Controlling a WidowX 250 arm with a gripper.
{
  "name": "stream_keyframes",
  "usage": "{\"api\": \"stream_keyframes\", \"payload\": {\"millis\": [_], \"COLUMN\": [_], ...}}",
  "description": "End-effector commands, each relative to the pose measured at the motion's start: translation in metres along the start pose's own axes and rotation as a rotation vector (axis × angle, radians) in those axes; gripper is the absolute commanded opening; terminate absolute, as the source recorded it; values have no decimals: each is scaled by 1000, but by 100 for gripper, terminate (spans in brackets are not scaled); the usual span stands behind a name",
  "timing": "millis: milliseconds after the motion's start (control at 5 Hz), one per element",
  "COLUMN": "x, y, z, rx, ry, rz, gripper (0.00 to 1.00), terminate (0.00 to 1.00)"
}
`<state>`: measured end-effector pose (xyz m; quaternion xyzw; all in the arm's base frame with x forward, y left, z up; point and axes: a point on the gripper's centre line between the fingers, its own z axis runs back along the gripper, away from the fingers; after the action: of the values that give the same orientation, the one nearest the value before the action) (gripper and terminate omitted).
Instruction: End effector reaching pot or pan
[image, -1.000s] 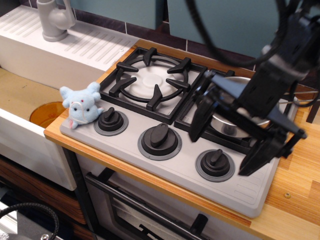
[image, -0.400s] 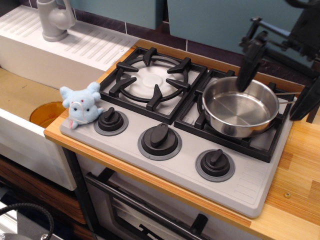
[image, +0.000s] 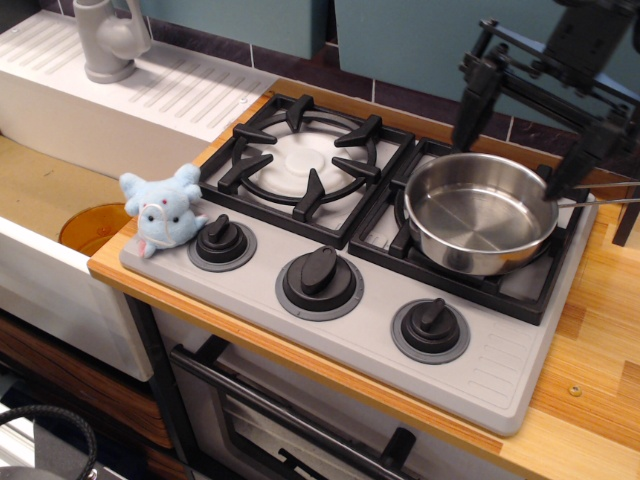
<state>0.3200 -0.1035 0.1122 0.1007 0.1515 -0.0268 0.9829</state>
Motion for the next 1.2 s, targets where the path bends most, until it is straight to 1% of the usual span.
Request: {"api": "stream_keyframes", "payload": {"millis": [0, 200, 400, 600, 800, 1000], "x": [33, 33, 26, 20, 18, 21], "y": [23, 33, 50, 69, 78, 78], "z": [8, 1, -9, -12, -17, -22], "rx": [-9, 9, 48, 78, 86, 78], "ry": [-110, -121, -138, -140, -154, -165], "rz": [-36, -56, -80, -102, -118, -122], "gripper": [100, 100, 100, 100, 100, 100], "terminate": [0, 0, 0, 0, 0, 0]}}
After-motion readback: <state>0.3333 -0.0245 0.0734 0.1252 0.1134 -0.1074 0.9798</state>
